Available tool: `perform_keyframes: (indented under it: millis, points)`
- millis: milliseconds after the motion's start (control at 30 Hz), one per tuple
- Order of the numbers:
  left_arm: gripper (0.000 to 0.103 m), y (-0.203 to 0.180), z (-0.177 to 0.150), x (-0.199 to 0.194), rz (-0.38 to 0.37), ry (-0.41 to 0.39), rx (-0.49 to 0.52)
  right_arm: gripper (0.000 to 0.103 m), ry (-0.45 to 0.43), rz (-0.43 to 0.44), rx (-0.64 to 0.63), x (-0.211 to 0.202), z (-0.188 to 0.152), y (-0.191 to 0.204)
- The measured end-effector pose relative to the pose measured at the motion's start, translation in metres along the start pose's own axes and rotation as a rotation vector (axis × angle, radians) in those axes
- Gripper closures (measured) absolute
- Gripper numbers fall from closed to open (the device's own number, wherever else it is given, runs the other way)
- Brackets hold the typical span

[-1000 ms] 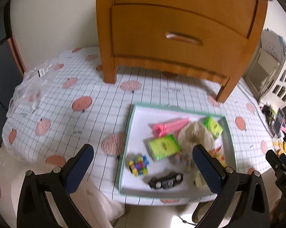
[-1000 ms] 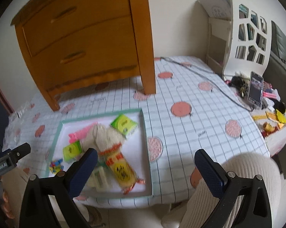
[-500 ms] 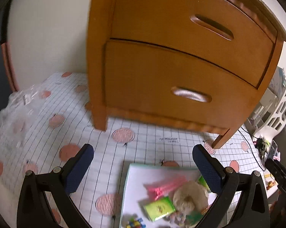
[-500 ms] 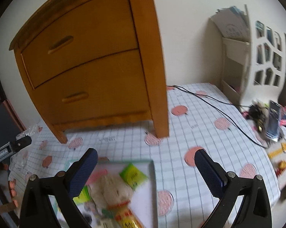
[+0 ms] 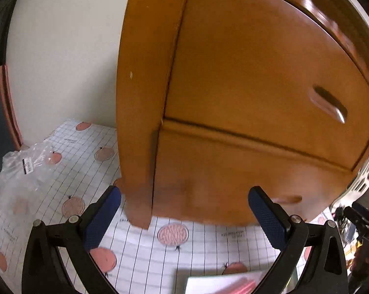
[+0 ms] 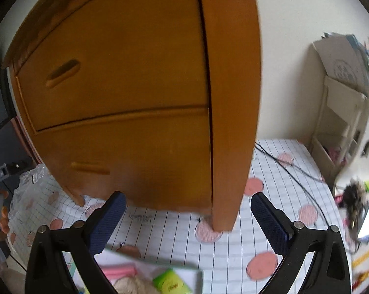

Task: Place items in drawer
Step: 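Move both grippers from the tray to the nightstand's lower drawer, then pull the lower wooden drawer open with both grippers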

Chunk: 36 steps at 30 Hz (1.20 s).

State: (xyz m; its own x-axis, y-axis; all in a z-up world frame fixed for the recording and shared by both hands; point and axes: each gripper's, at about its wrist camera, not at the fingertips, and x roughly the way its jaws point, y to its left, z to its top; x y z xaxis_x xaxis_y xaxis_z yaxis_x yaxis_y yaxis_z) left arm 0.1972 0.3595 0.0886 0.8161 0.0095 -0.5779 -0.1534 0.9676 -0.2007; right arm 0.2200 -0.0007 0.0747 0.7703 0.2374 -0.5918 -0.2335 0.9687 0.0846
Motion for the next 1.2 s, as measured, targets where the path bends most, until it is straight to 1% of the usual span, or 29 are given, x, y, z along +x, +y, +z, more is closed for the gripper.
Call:
perform_keyframes:
  millis: [33,133,267,400,500,567,633,733,833,967,1200]
  points:
    - [0.000,0.003,0.004,0.003,-0.012,-0.002,-0.007,0.000,-0.002,0.002,-0.010,0.003,0.004,0.000]
    - [0.000,0.011,0.014,0.017,-0.080,0.013,-0.033,0.000,-0.004,0.004,-0.037,0.012,0.014,0.002]
    - [0.000,0.005,0.022,0.023,-0.134,0.018,0.004,0.000,0.000,0.020,-0.054,0.021,0.023,0.004]
    - [0.000,-0.001,0.025,0.031,-0.149,0.033,0.055,0.000,0.000,0.046,-0.072,0.026,0.028,0.007]
    - [0.000,-0.003,0.027,0.034,-0.162,0.038,0.064,0.000,-0.003,0.059,-0.085,0.032,0.037,0.012]
    - [0.000,-0.004,0.026,0.036,-0.175,0.041,0.066,0.000,0.003,0.052,-0.083,0.034,0.038,0.014]
    - [0.000,-0.007,0.027,0.038,-0.163,0.041,0.071,0.000,0.008,0.073,-0.086,0.035,0.038,0.014]
    - [0.000,-0.011,0.031,0.031,-0.167,0.037,0.070,0.000,0.009,0.102,-0.103,0.034,0.039,0.019]
    - [0.000,-0.013,0.032,0.032,-0.155,0.038,0.081,0.000,0.012,0.082,-0.106,0.036,0.036,0.019]
    - [0.000,-0.021,0.030,0.028,-0.131,0.040,0.117,0.000,0.011,0.092,-0.092,0.030,0.036,0.017]
    - [0.000,-0.023,0.024,0.016,-0.125,0.051,0.141,0.000,0.008,0.092,-0.079,0.018,0.030,0.015]
